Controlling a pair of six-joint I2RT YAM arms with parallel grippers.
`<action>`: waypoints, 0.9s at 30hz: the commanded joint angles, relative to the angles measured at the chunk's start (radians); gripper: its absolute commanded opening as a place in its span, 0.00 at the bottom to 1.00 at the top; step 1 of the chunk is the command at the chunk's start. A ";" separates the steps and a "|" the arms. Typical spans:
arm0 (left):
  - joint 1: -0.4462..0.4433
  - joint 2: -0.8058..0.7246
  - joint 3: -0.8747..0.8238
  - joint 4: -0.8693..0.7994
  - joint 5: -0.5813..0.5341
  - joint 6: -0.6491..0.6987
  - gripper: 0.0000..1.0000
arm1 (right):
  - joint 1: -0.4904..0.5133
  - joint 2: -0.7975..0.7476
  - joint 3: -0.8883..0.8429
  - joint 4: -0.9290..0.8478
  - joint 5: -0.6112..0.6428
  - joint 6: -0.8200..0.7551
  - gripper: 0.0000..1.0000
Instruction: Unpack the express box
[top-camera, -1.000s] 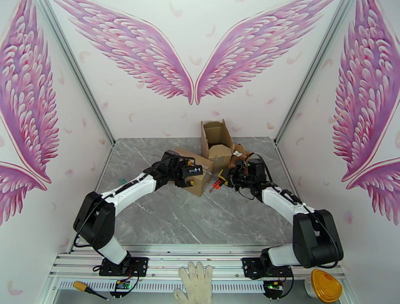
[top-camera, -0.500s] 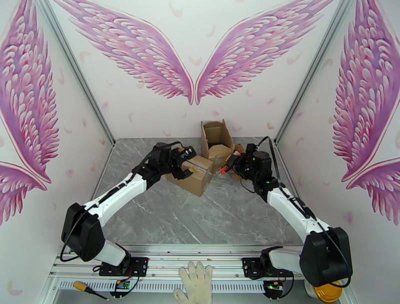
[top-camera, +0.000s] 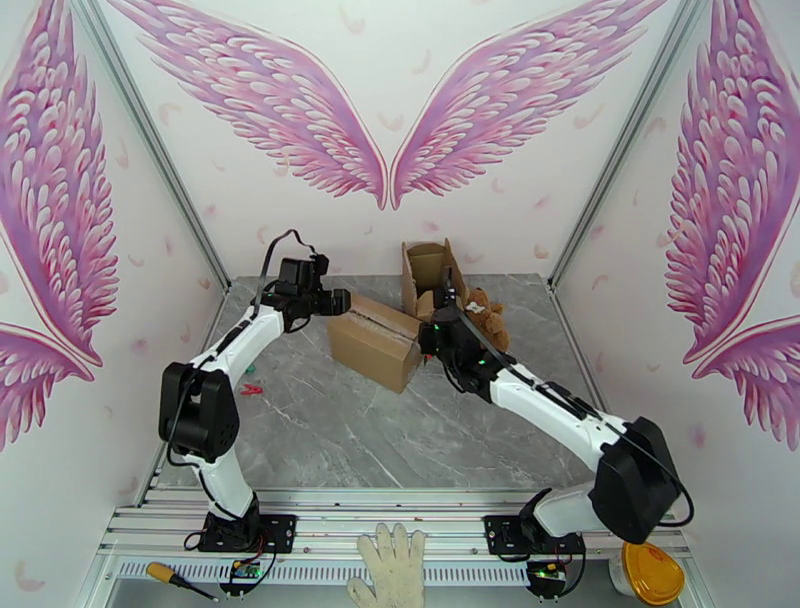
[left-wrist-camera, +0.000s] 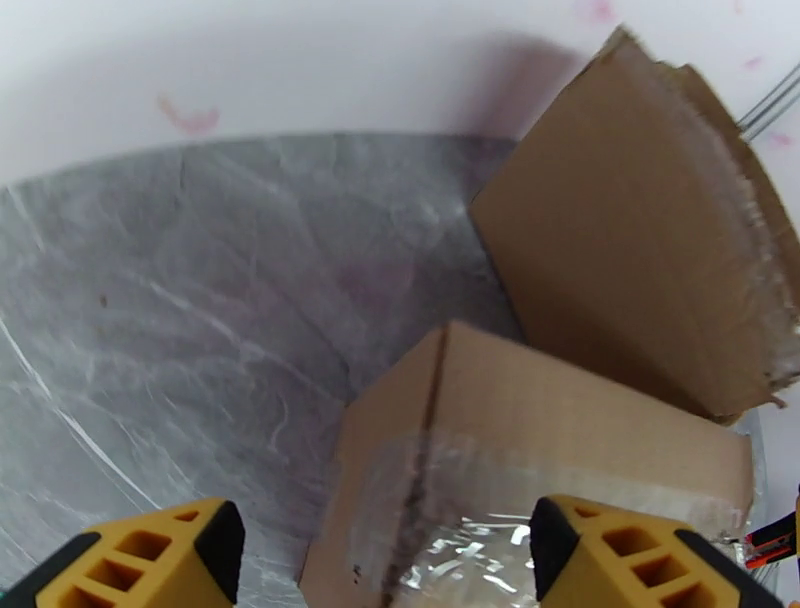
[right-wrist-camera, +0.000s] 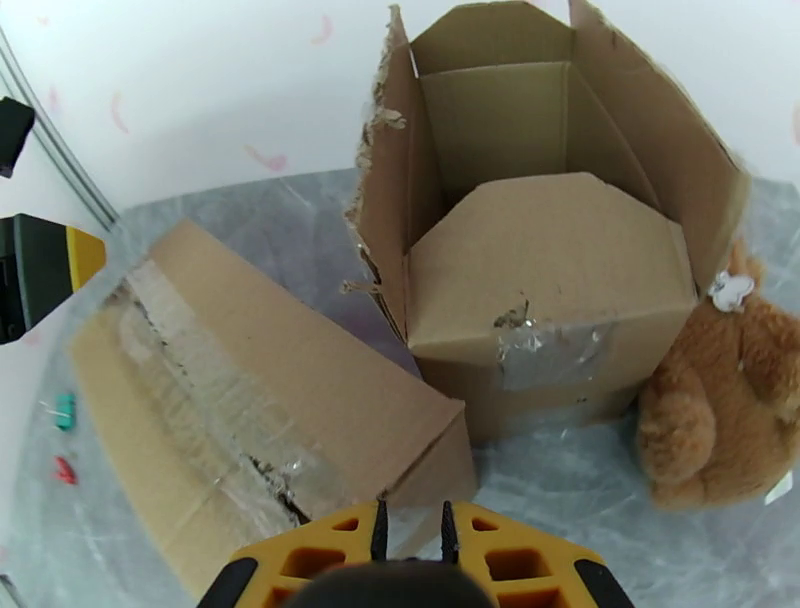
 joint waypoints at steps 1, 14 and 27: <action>-0.010 -0.011 -0.029 0.008 0.129 -0.087 0.79 | 0.022 0.071 0.073 -0.019 0.136 -0.109 0.00; -0.024 -0.525 -0.619 0.230 0.053 -0.336 0.77 | 0.027 0.196 0.162 0.165 -0.218 -0.236 0.00; 0.003 -0.601 -0.368 -0.084 -0.167 -0.072 0.88 | 0.026 0.073 0.182 -0.013 -0.080 -0.205 0.00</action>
